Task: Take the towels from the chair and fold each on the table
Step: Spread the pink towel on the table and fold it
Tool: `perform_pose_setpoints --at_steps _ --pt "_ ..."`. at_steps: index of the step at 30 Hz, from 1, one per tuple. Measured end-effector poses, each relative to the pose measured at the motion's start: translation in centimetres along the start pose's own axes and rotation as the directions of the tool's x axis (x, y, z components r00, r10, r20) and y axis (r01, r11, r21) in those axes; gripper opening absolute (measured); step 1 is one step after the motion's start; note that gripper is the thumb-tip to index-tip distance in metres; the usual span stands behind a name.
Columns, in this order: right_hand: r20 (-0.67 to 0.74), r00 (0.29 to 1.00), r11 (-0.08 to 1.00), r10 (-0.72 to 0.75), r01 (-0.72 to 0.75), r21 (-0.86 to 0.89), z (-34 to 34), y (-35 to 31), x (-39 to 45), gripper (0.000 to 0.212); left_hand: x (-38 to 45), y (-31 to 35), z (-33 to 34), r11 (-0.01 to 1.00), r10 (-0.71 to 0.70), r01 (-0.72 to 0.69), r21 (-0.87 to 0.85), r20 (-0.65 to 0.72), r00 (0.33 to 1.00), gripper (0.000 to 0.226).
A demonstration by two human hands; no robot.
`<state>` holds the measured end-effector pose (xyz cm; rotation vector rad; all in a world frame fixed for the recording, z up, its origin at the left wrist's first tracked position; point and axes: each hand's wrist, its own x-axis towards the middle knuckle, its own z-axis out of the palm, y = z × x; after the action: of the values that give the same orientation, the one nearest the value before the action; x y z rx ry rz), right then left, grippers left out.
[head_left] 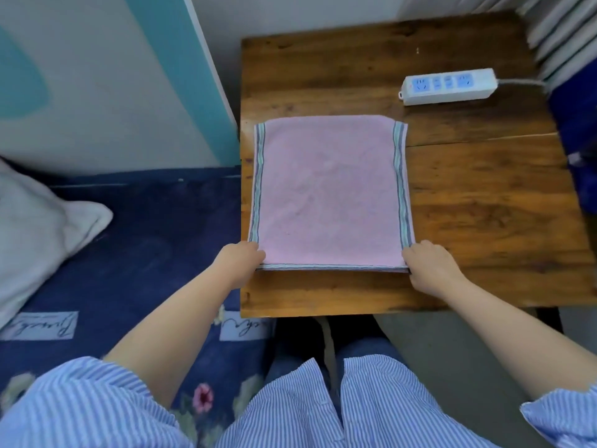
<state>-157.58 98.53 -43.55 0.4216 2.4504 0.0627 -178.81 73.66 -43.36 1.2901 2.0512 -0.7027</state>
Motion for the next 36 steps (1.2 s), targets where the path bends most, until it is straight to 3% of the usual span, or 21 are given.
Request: perform_pose_setpoints --at_steps 4,10,13,17,19,22,25,32,36 --pt "0.020 0.997 0.998 0.069 -0.069 0.010 0.9 -0.3 -0.6 0.027 0.5 0.9 1.2 0.999 0.016 -0.014 -0.050 0.044 0.999 0.032" --pt "0.123 0.986 0.994 0.109 -0.110 0.004 1.4 -1.1 -1.0 0.035 0.9 1.3 1.0 0.993 0.107 -0.094 -0.069 0.221 0.969 0.032" --pt "0.076 0.992 0.992 0.104 -0.109 0.056 -0.2 -0.7 0.1 0.028 1.8 1.1 -0.6 0.995 0.099 -0.089 -0.051 0.259 0.961 0.023" --pt "-0.121 0.978 0.946 0.172 -0.130 0.296 -2.9 0.7 3.5 0.025 3.9 1.1 -3.5 0.986 0.017 -0.014 -0.164 0.018 1.000 0.013" --pt "-0.236 0.932 0.868 0.276 -0.136 0.478 -4.1 1.5 5.8 0.026 5.5 1.2 -4.7 0.955 -0.046 -0.004 -0.297 -0.164 0.985 0.020" --pt "-0.185 0.834 0.587 0.520 -0.192 0.787 -6.7 2.8 9.8 0.032 8.6 1.4 -6.3 0.850 -0.190 -0.016 -0.527 -0.335 0.923 0.030" --pt "-0.030 0.779 0.311 0.627 -0.214 0.926 -8.7 4.3 13.9 0.042 11.5 1.8 -7.8 0.728 -0.371 0.004 -0.686 -0.388 0.844 0.034" --pt "0.016 0.772 0.203 0.635 -0.187 0.961 -9.7 7.0 19.7 0.040 17.6 1.5 -10.4 0.737 -0.438 -0.032 -0.675 -0.514 0.738 0.035" --pt "-0.030 0.715 0.216 0.698 -0.171 0.961 -8.7 7.9 21.1 0.026 19.8 1.4 -11.7 0.756 -0.426 0.039 -0.654 -0.446 0.787 0.071"
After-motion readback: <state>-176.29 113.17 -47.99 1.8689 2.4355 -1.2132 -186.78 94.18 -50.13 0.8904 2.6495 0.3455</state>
